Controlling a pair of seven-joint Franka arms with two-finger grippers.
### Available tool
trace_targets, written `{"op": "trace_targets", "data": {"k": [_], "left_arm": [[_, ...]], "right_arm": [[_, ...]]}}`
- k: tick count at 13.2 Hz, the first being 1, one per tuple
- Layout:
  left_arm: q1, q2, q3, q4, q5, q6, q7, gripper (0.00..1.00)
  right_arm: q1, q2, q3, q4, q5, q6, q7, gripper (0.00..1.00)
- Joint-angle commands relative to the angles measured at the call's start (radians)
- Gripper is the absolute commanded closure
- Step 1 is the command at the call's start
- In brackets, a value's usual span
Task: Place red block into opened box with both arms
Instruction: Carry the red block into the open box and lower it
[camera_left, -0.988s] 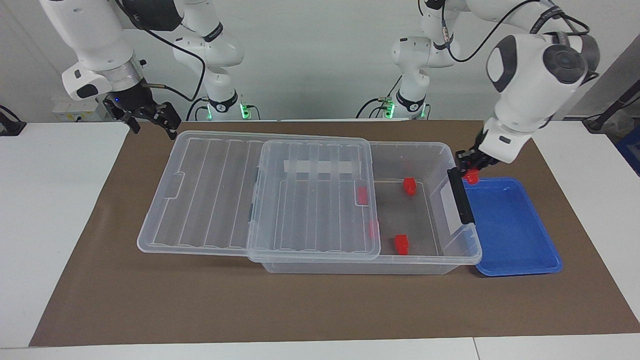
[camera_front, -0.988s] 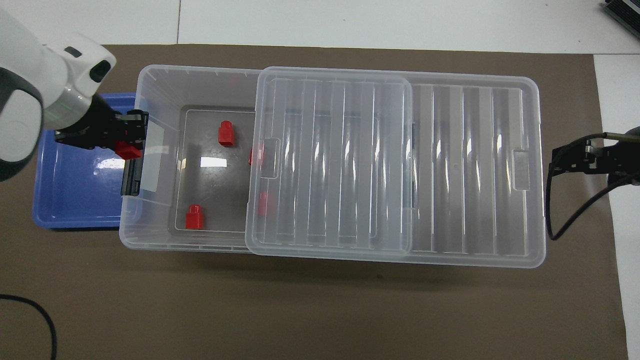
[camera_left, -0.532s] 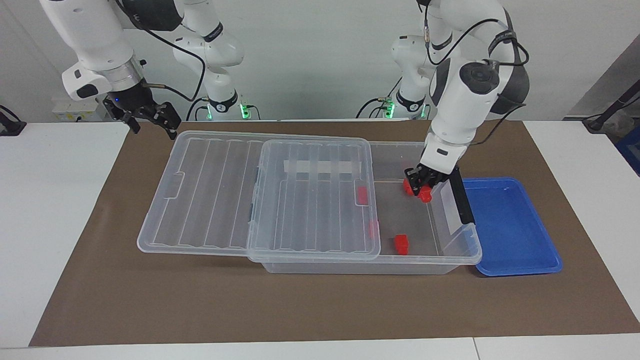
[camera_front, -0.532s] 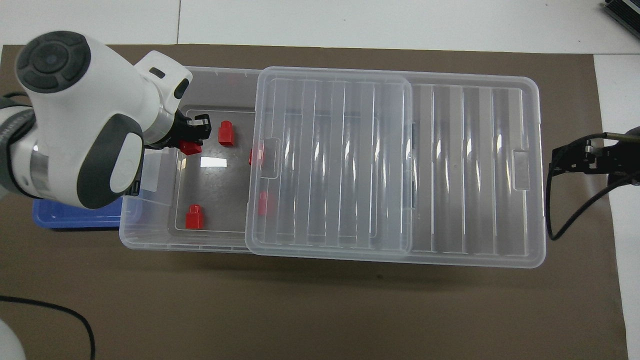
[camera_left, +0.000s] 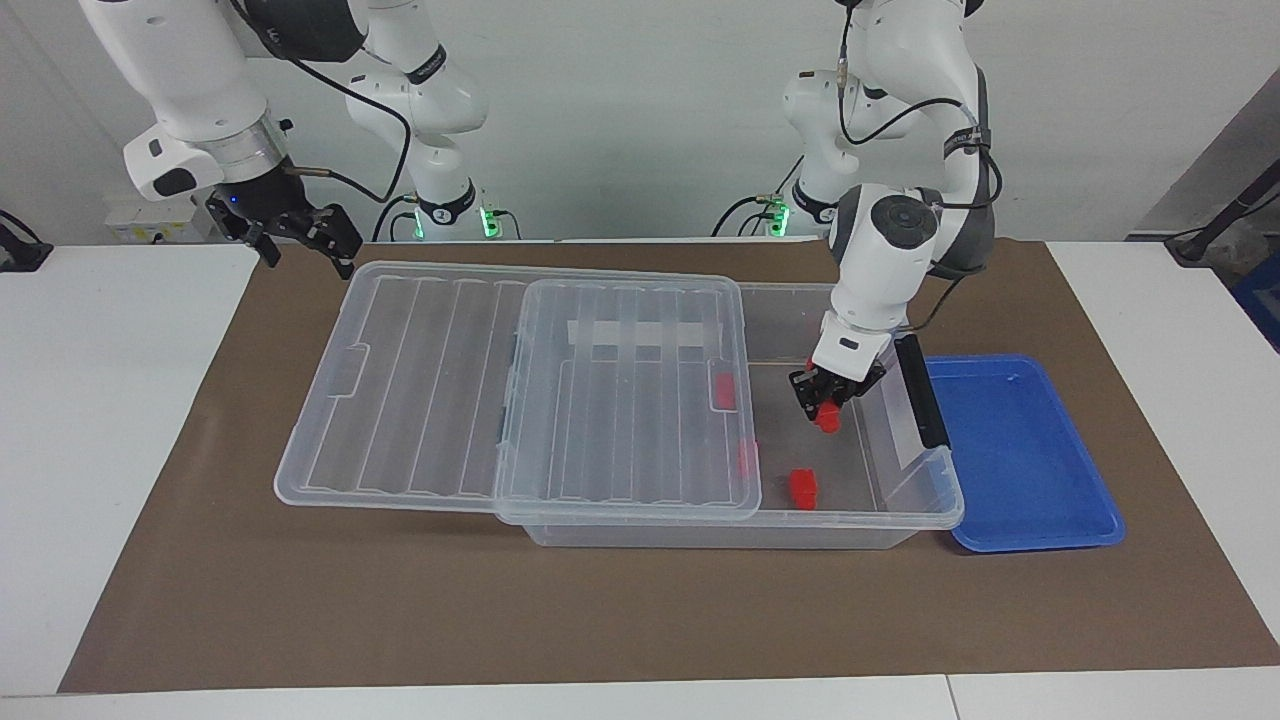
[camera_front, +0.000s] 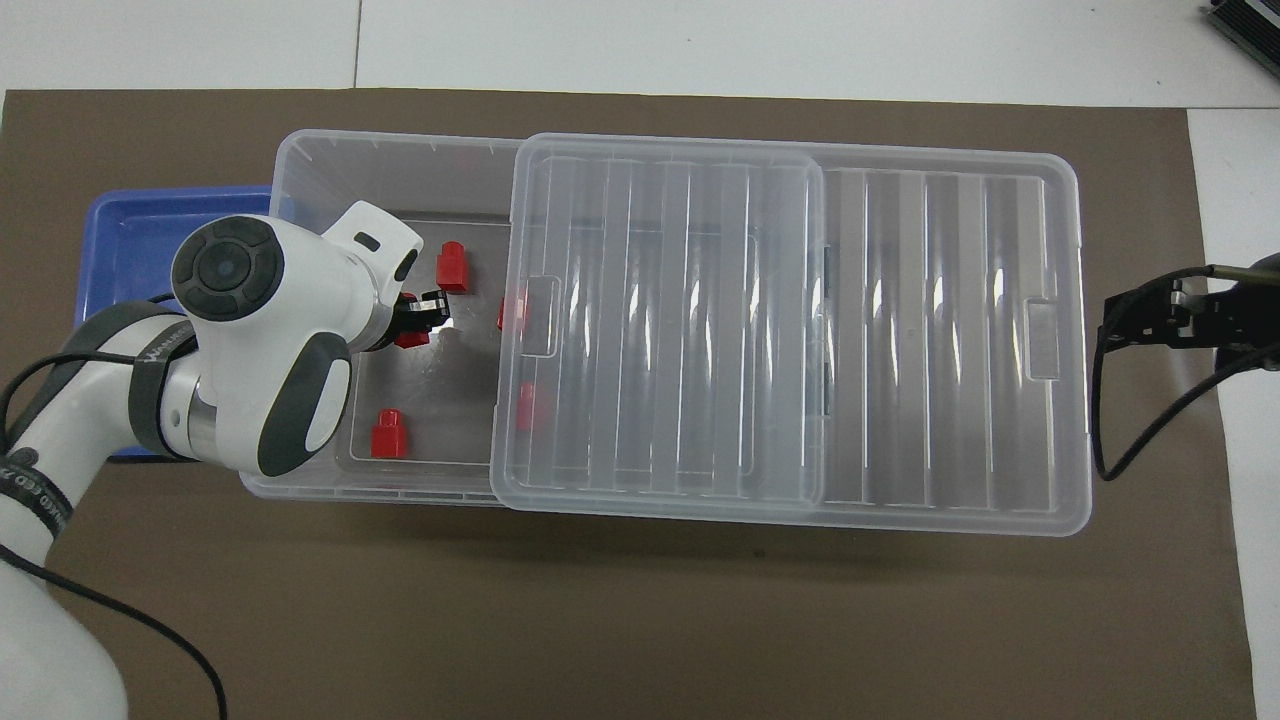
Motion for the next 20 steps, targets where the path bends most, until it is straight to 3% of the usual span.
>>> {"op": "trace_targets", "data": {"k": [1, 7, 16, 17, 18, 19, 20], "left_arm": [[-0.017, -0.041, 0.015, -0.089, 0.02, 0.053, -0.015, 1.0], [-0.046, 0.044, 0.017, -0.095, 0.022, 0.161, -0.061, 1.0], [-0.042, 0.065, 0.017, -0.108, 0.052, 0.185, -0.061, 1.0], [-0.039, 0.065, 0.017, -0.106, 0.052, 0.185, -0.061, 0.86], [-0.036, 0.065, 0.017, -0.105, 0.052, 0.183, -0.06, 0.61], [-0.034, 0.065, 0.017, -0.1, 0.051, 0.18, -0.06, 0.44], [-0.034, 0.067, 0.02, -0.092, 0.051, 0.174, -0.061, 0.44]], "right_arm": [[-0.012, -0.001, 0.004, 0.003, 0.016, -0.013, -0.024, 0.0], [-0.012, 0.001, 0.004, 0.003, 0.016, -0.013, -0.024, 0.0], [-0.012, -0.007, 0.004, 0.0, 0.016, -0.053, -0.025, 0.0], [-0.012, -0.007, 0.004, 0.0, 0.016, -0.048, -0.025, 0.0], [-0.012, -0.007, 0.003, 0.0, 0.016, -0.042, -0.016, 0.0], [-0.013, -0.007, 0.003, -0.002, 0.016, -0.034, -0.024, 0.03], [-0.016, -0.007, 0.003, -0.012, 0.018, -0.007, -0.025, 0.12]]}}
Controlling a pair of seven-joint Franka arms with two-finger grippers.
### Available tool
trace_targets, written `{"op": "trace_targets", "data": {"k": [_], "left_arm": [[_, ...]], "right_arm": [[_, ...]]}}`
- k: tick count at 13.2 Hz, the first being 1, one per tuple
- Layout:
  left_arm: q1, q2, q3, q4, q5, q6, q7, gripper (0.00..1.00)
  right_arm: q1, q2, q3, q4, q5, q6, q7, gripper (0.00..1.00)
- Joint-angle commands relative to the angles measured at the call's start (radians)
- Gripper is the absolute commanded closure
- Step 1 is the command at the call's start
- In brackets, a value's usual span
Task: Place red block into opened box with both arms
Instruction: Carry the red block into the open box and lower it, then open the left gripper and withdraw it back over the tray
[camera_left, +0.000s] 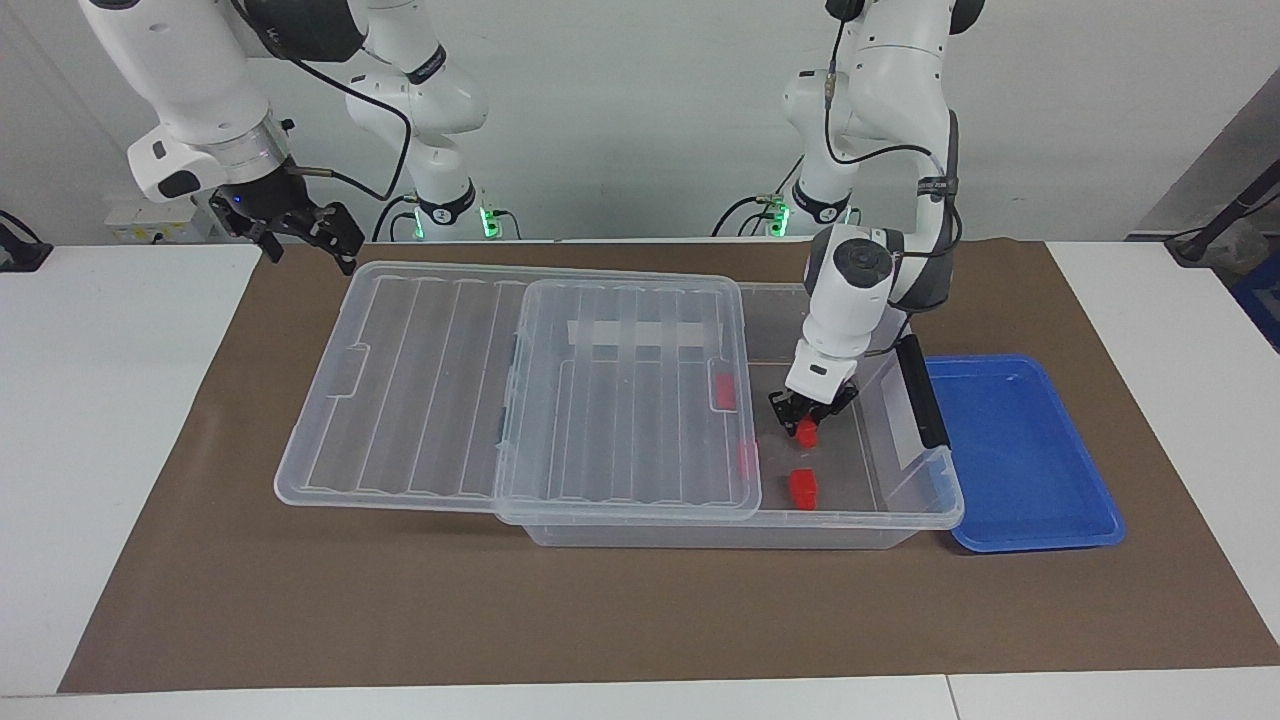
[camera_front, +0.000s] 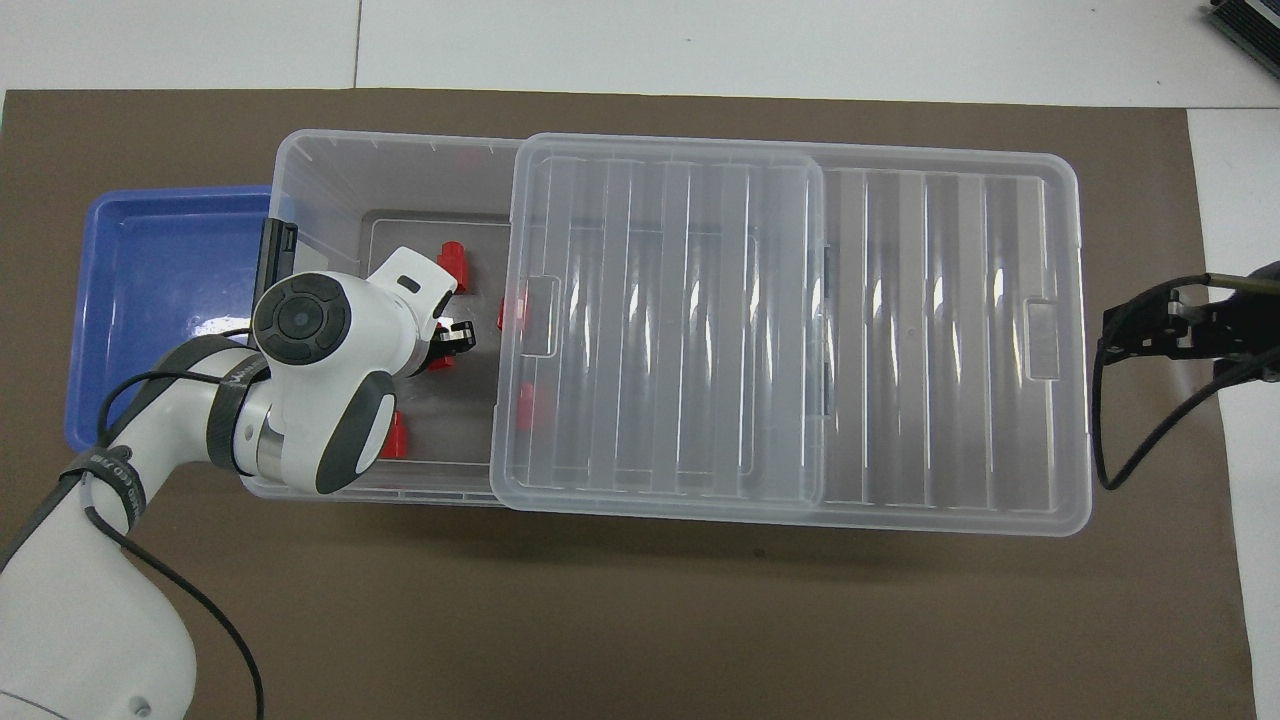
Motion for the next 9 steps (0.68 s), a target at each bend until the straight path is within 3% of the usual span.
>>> {"op": "trace_targets", "data": {"k": [1, 3, 5, 8, 9], "left_arm": [[-0.005, -0.004, 0.013, 0.003, 0.024, 0.014, -0.023, 0.44], [-0.003, -0.004, 0.013, 0.032, 0.024, -0.014, -0.023, 0.36], [-0.002, -0.008, 0.015, 0.062, 0.024, -0.07, -0.022, 0.33], [-0.002, -0.031, 0.021, 0.261, 0.024, -0.394, -0.011, 0.31], [0.013, -0.039, 0.021, 0.329, 0.024, -0.491, -0.005, 0.2]], "right_arm": [[-0.016, -0.008, 0.003, -0.017, 0.018, 0.04, -0.032, 0.39], [-0.014, -0.03, 0.003, -0.069, 0.018, 0.092, -0.032, 0.95], [-0.029, -0.079, -0.002, -0.191, 0.018, 0.215, -0.035, 1.0], [-0.042, -0.088, -0.002, -0.262, 0.018, 0.31, -0.029, 1.0], [-0.063, -0.085, -0.002, -0.288, 0.018, 0.359, -0.029, 1.0]]}}
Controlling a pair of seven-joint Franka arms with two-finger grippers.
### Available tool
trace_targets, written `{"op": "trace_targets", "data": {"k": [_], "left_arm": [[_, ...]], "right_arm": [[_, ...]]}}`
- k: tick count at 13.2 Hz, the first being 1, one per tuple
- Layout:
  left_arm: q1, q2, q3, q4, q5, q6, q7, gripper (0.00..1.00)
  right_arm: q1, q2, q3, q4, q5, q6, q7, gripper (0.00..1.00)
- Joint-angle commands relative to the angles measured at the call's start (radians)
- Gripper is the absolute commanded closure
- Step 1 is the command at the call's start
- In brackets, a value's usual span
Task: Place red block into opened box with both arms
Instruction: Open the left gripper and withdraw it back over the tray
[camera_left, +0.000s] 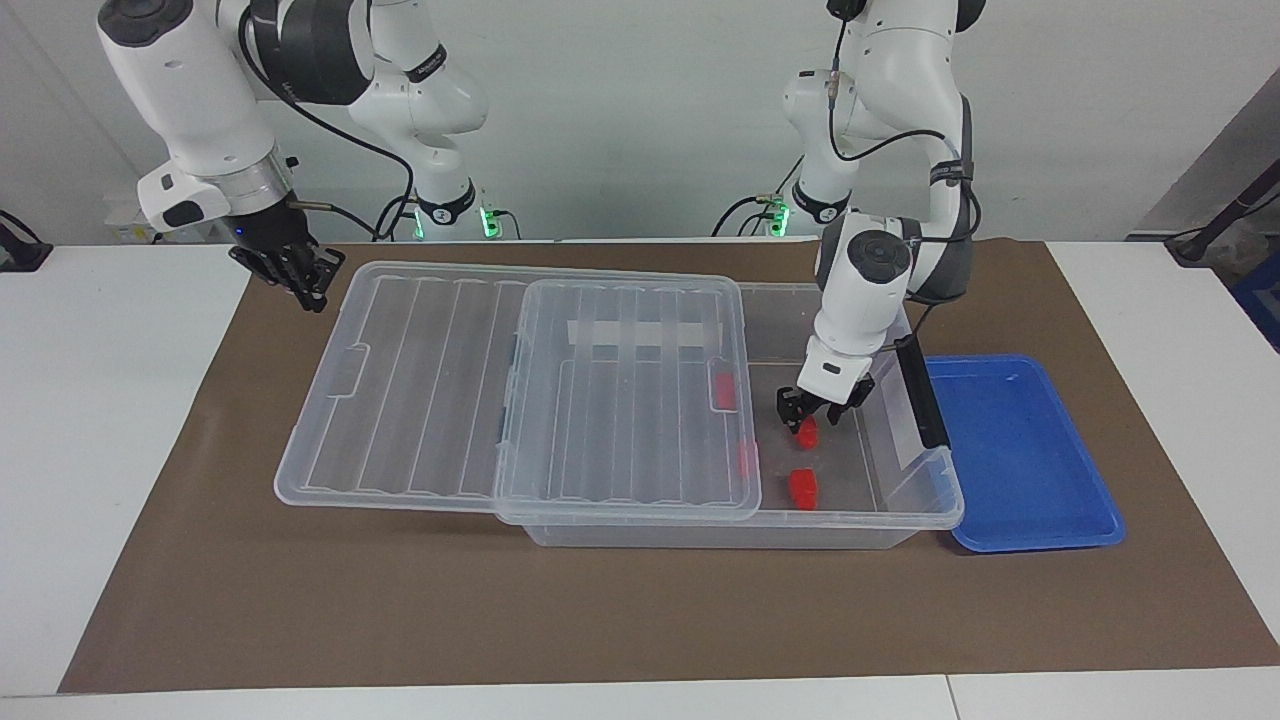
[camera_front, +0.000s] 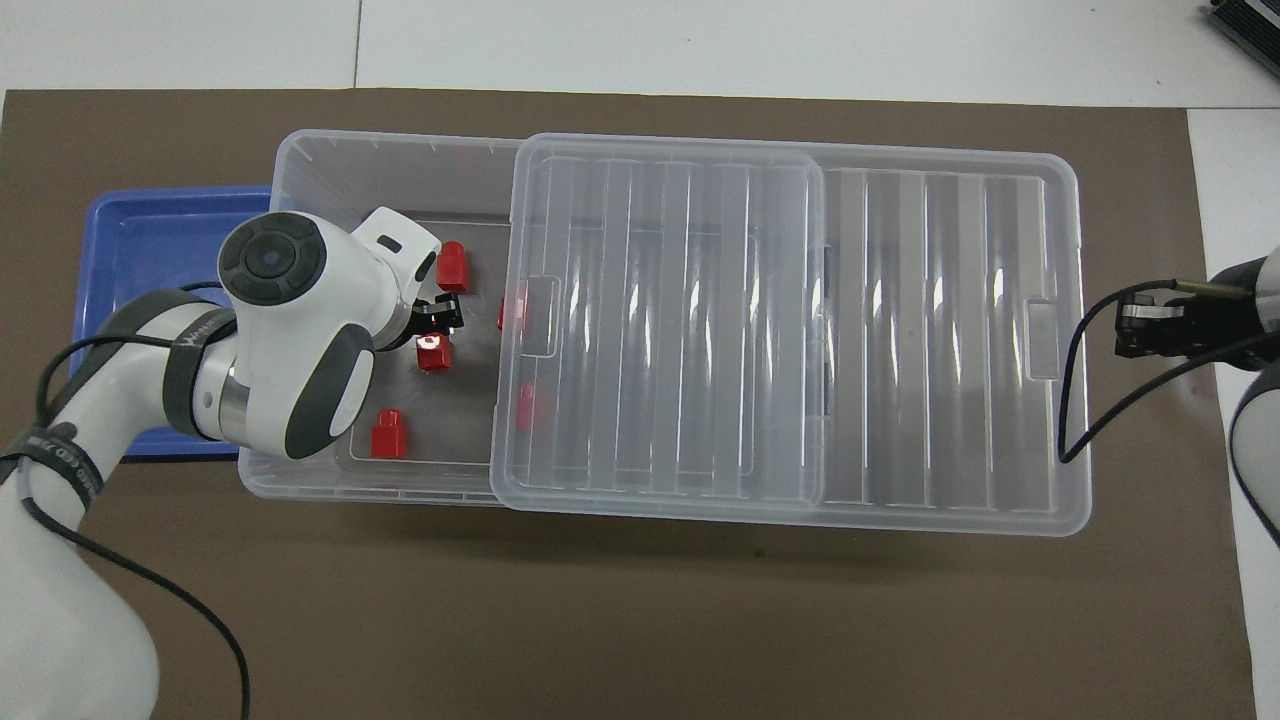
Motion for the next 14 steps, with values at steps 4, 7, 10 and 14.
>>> {"op": "trace_targets", "data": {"k": [4, 7, 10, 14], "left_arm": [[0.123, -0.132, 0.007, 0.208, 0.024, -0.382, 0.255, 0.0], [0.209, -0.249, 0.007, 0.195, 0.022, -0.476, 0.426, 0.0], [0.223, -0.262, 0.009, 0.189, 0.021, -0.471, 0.434, 0.0], [0.217, -0.262, 0.007, 0.189, 0.022, -0.473, 0.434, 0.0]], "right_arm": [[-0.078, 0.004, -0.001, -0.121, 0.016, 0.185, -0.03, 1.0], [-0.112, 0.038, 0.001, -0.128, 0.016, 0.223, -0.071, 1.0], [-0.11, 0.05, 0.001, -0.136, 0.016, 0.223, -0.078, 1.0], [-0.101, 0.071, 0.001, -0.138, 0.005, 0.226, -0.082, 1.0]]}}
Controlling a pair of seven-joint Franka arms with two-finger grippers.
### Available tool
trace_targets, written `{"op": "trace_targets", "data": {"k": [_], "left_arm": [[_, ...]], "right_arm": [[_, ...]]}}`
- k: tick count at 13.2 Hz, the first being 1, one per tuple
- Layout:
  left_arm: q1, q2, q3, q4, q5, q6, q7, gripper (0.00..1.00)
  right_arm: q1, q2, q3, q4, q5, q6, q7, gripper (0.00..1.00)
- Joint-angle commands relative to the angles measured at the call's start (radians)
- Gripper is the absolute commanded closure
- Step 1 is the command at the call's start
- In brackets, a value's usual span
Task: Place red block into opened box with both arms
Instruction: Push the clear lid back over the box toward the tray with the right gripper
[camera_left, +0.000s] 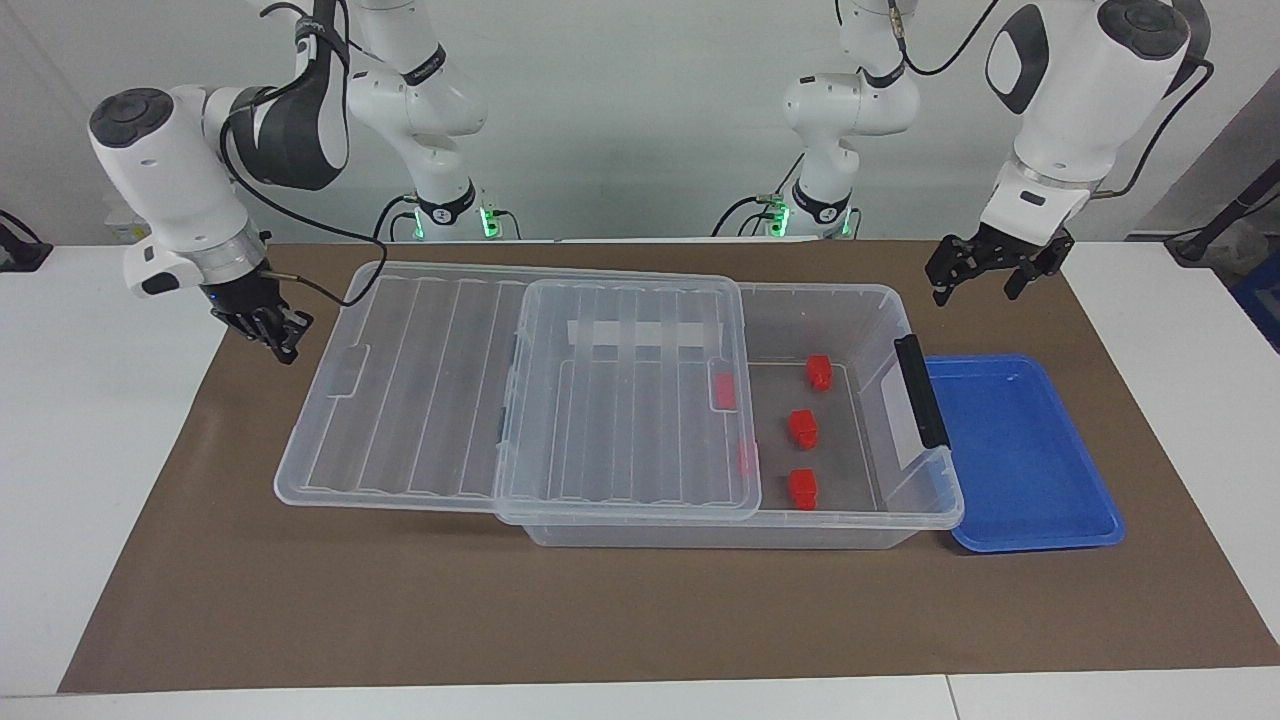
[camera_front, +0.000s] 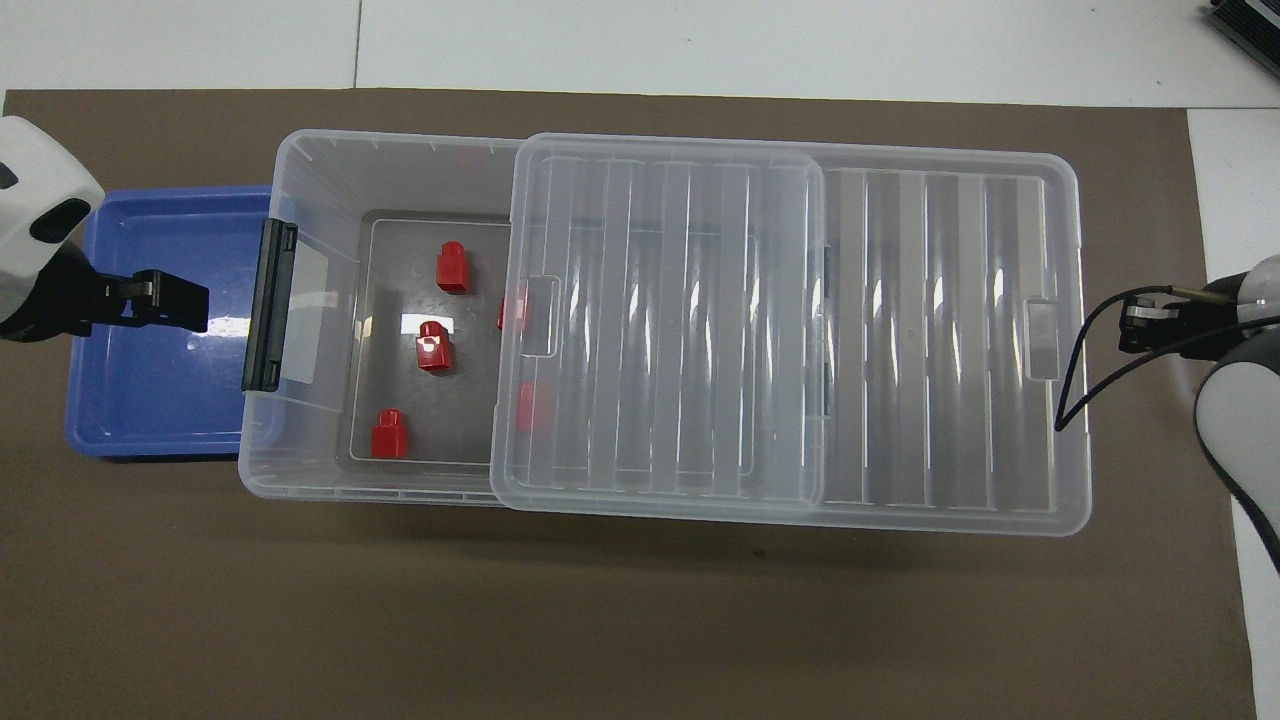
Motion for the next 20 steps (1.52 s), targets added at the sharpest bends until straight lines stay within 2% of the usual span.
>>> {"op": "trace_targets", "data": {"k": [1, 10, 16, 20], "left_arm": [[0.0, -0.009, 0.004, -0.013, 0.01, -0.004, 0.009, 0.0], [0.0, -0.029, 0.005, -0.01, 0.008, -0.02, 0.012, 0.0], [0.017, -0.031, 0.005, -0.015, 0.008, -0.017, 0.013, 0.0], [0.03, -0.032, 0.004, -0.016, 0.008, -0.015, 0.013, 0.0]], "right_arm": [[0.003, 0.016, 0.003, -0.009, 0.004, 0.026, -0.031, 1.0], [0.051, 0.042, 0.015, 0.004, 0.016, 0.023, -0.051, 1.0], [0.135, 0.039, 0.018, 0.003, 0.017, 0.002, -0.075, 1.0], [0.227, 0.036, 0.021, -0.002, 0.017, 0.005, -0.072, 1.0]]}}
